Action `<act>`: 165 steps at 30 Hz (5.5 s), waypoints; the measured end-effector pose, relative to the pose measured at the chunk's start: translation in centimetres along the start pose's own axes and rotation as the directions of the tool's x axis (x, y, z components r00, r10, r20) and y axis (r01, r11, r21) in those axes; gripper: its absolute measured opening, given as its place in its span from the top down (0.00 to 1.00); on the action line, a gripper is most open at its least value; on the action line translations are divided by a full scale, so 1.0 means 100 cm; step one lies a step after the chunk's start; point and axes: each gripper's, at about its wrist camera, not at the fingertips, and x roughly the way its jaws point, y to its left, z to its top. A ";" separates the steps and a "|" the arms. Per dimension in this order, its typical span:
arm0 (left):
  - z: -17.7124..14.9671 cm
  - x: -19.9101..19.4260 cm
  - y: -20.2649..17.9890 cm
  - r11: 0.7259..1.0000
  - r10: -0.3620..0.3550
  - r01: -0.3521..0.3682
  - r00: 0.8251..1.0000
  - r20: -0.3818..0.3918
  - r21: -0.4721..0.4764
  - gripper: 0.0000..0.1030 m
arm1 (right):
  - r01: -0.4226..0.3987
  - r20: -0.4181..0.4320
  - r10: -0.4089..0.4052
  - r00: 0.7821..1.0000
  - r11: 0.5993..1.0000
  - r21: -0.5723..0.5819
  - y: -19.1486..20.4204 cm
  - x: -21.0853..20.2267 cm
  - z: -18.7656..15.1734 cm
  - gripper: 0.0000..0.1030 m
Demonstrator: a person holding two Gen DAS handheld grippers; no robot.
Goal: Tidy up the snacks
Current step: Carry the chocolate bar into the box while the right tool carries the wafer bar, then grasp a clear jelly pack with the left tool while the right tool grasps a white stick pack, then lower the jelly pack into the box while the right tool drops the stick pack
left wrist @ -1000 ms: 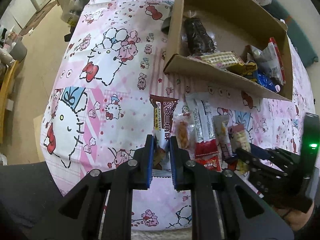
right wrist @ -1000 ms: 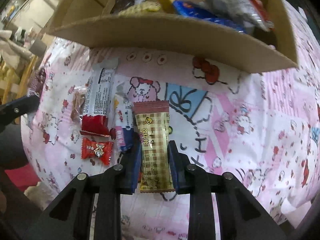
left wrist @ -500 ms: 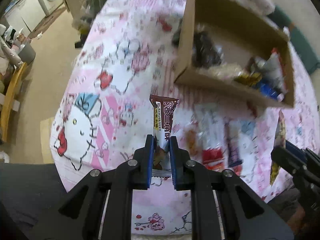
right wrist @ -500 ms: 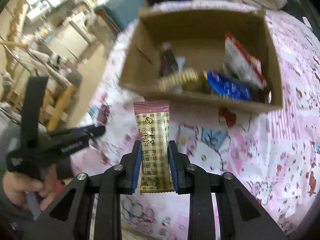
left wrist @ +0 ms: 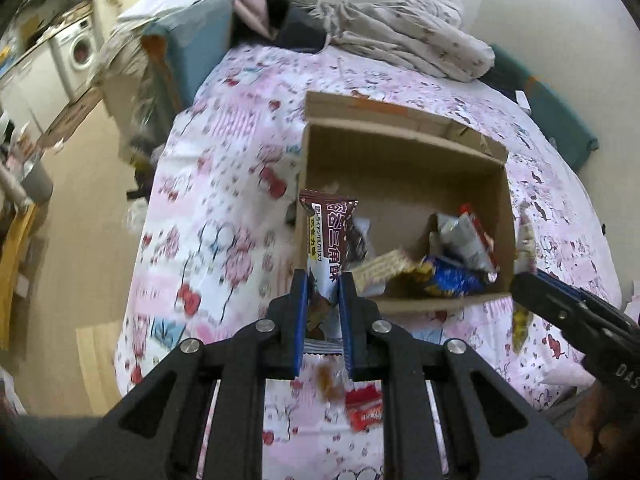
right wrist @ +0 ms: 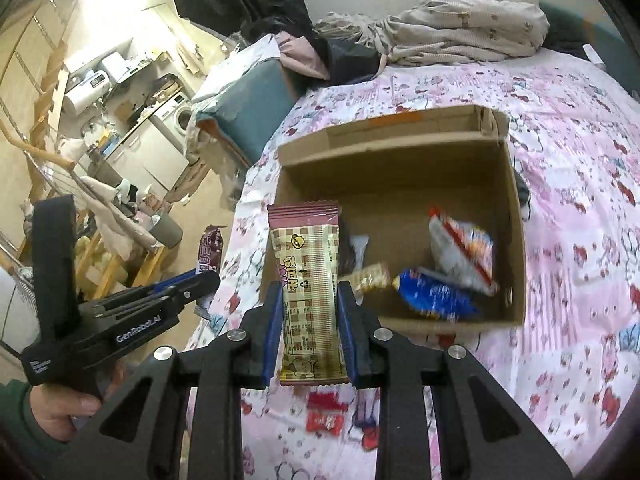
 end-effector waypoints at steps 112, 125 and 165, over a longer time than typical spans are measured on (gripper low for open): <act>-0.112 0.133 0.016 0.997 0.044 -0.069 0.898 -0.438 -0.043 0.86 | 0.256 -0.481 -0.229 0.846 0.967 -0.010 -0.041 0.128 -0.103 0.83; -0.092 0.057 0.038 0.997 0.078 -0.078 0.953 -0.294 0.010 0.86 | 0.198 -0.382 -0.189 0.905 0.980 -0.015 -0.031 0.079 -0.085 0.83; 0.024 0.062 -0.016 0.993 -0.044 0.043 0.999 0.011 0.107 0.85 | -0.024 0.009 0.023 1.000 0.981 0.194 -0.076 0.049 0.024 0.83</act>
